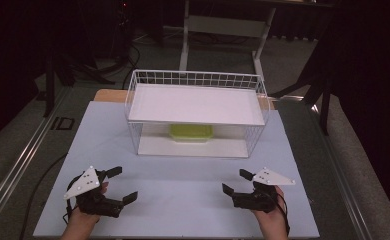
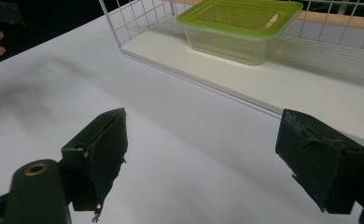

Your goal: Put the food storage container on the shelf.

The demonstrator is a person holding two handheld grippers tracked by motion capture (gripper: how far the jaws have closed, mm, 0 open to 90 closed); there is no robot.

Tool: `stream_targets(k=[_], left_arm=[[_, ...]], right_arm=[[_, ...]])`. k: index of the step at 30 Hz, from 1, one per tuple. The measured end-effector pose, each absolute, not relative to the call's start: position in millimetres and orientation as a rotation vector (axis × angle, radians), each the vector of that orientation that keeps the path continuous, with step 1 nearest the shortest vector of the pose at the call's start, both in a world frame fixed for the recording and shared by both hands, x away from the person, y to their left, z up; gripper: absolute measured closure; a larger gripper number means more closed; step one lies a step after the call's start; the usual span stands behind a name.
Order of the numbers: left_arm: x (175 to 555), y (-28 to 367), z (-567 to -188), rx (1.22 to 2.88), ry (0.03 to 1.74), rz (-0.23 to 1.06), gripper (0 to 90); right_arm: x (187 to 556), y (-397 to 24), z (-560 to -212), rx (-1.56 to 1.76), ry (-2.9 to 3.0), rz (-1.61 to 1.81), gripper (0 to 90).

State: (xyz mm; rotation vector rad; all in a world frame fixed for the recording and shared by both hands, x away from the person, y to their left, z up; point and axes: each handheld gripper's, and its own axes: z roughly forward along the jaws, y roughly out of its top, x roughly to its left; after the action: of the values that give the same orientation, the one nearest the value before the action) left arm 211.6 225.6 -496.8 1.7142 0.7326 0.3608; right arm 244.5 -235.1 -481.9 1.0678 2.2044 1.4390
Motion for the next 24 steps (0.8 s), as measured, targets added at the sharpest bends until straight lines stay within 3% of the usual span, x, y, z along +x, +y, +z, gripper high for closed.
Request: stream_targets(k=[24], left_arm=[[207,233,-505,1.706,0.695,0.361,1.9]], right_arm=[[242,-269,-503,0.909,2.238,1.479,16.9]])
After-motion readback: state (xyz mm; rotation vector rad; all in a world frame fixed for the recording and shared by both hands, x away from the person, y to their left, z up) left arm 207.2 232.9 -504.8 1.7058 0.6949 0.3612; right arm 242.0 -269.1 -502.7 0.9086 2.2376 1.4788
